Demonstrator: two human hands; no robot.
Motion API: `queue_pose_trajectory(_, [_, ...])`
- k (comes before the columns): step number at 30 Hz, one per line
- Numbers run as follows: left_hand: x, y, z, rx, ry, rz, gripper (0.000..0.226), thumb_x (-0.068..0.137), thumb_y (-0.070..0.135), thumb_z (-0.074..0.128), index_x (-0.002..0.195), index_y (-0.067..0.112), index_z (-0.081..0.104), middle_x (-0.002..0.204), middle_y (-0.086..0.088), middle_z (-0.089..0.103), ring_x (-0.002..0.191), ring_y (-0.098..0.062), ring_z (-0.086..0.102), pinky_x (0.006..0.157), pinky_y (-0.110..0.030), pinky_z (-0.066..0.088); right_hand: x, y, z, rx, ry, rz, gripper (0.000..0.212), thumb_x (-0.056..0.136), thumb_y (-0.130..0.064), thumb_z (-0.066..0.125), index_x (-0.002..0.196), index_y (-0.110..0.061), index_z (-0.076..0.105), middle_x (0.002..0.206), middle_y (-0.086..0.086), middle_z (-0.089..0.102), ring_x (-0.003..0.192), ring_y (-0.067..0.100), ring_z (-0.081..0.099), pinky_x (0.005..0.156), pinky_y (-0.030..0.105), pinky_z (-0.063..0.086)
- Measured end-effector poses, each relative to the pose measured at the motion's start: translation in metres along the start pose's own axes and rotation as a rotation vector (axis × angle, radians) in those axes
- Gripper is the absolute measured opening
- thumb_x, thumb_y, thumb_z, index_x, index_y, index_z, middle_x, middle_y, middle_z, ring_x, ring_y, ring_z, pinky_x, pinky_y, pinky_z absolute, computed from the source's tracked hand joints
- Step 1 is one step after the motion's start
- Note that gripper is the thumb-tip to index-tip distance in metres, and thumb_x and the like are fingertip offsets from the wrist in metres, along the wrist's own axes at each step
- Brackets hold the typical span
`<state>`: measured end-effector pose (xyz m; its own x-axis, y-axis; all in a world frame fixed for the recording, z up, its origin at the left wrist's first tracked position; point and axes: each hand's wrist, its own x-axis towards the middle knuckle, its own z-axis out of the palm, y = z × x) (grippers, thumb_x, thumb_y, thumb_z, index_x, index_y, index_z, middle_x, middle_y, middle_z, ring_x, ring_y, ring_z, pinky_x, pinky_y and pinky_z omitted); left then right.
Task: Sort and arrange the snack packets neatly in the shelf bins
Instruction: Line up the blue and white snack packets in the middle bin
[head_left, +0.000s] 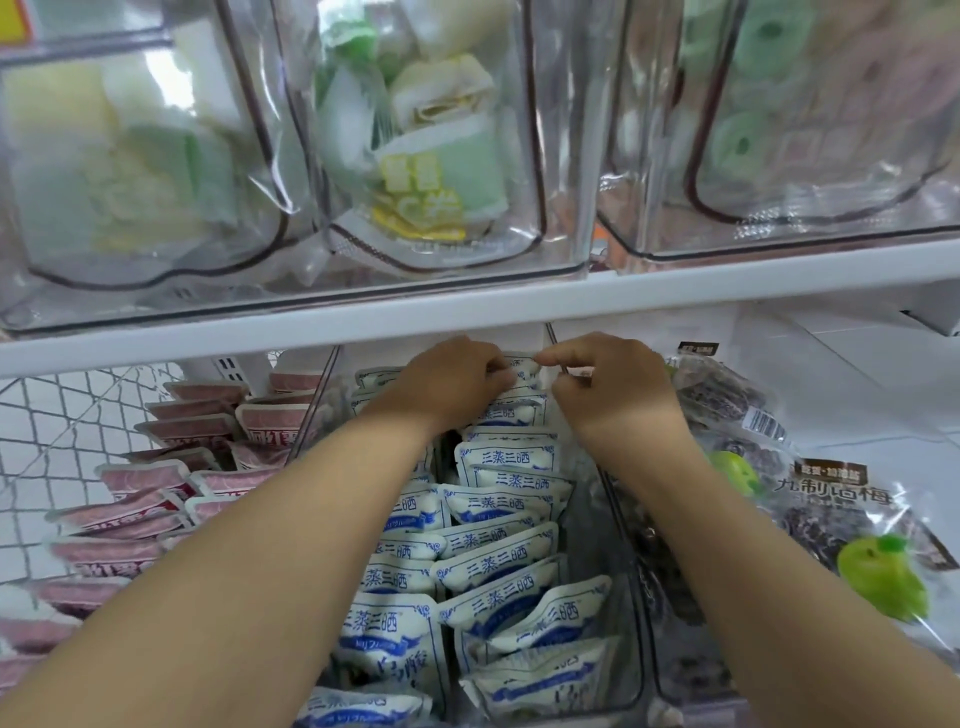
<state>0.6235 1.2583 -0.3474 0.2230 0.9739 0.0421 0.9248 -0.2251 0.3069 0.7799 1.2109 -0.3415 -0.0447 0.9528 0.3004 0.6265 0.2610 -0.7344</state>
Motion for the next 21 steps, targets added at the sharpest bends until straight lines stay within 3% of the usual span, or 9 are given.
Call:
queue_pose_trajectory(3, [0.008,0.004,-0.001,-0.001,-0.033,0.029,0.014,0.095,0.024,0.051,0.090,0.012,0.058,0.084,0.002,0.056,0.080,-0.016,0.051,0.067,-0.026,0.033,0.005,0.007,-0.007,0.069,0.011,0.038,0.029,0.088,-0.009,0.051,0.106,-0.020,0.070,0.108,-0.005,0.068,0.080,0.000,0.055,0.063,0.006,0.039])
queue_pose_trajectory(7, [0.013,0.004,0.008,0.011,0.041,0.043,0.013,0.096,0.018,0.047,0.084,0.017,0.049,0.071,0.010,0.045,0.072,-0.013,0.045,0.057,-0.027,0.029,0.009,0.013,-0.009,0.051,-0.050,0.072,0.025,0.091,-0.018,0.054,0.111,-0.020,0.068,0.100,-0.005,0.067,0.064,-0.008,0.050,0.051,-0.005,0.035])
queue_pose_trajectory(10, [0.009,0.001,0.019,-0.035,0.150,0.027,0.018,0.095,0.010,0.043,0.083,0.023,0.044,0.071,0.013,0.042,0.065,-0.007,0.042,0.051,-0.024,0.027,0.010,0.015,-0.012,0.028,-0.100,0.051,0.025,0.091,-0.024,0.056,0.113,-0.022,0.067,0.109,-0.007,0.067,0.069,-0.010,0.048,0.055,-0.009,0.032])
queue_pose_trajectory(16, [0.010,0.008,0.025,-0.135,0.205,0.097,0.017,0.100,0.023,0.038,0.088,0.017,0.049,0.081,-0.005,0.057,0.073,-0.021,0.050,0.057,-0.029,0.031,0.011,0.020,-0.013,0.051,-0.122,0.028,0.025,0.088,-0.027,0.060,0.112,-0.025,0.068,0.108,-0.010,0.067,0.070,-0.018,0.046,0.060,-0.012,0.030])
queue_pose_trajectory(19, [0.014,0.006,0.033,-0.091,0.159,0.090,0.019,0.100,0.025,0.040,0.092,0.014,0.053,0.083,-0.005,0.057,0.076,-0.022,0.053,0.058,-0.030,0.032,0.010,0.020,-0.012,0.057,-0.125,0.016,0.024,0.089,-0.026,0.059,0.112,-0.027,0.068,0.106,-0.010,0.068,0.075,-0.013,0.053,0.063,-0.004,0.038])
queue_pose_trajectory(21, [0.015,0.008,0.034,-0.108,0.130,0.088,0.016,0.099,0.022,0.041,0.091,0.015,0.053,0.084,-0.002,0.056,0.083,-0.023,0.055,0.061,-0.029,0.031,0.008,0.018,-0.013,0.077,-0.117,0.026,0.025,0.090,-0.026,0.058,0.112,-0.028,0.067,0.106,-0.008,0.069,0.082,0.000,0.063,0.066,0.003,0.040])
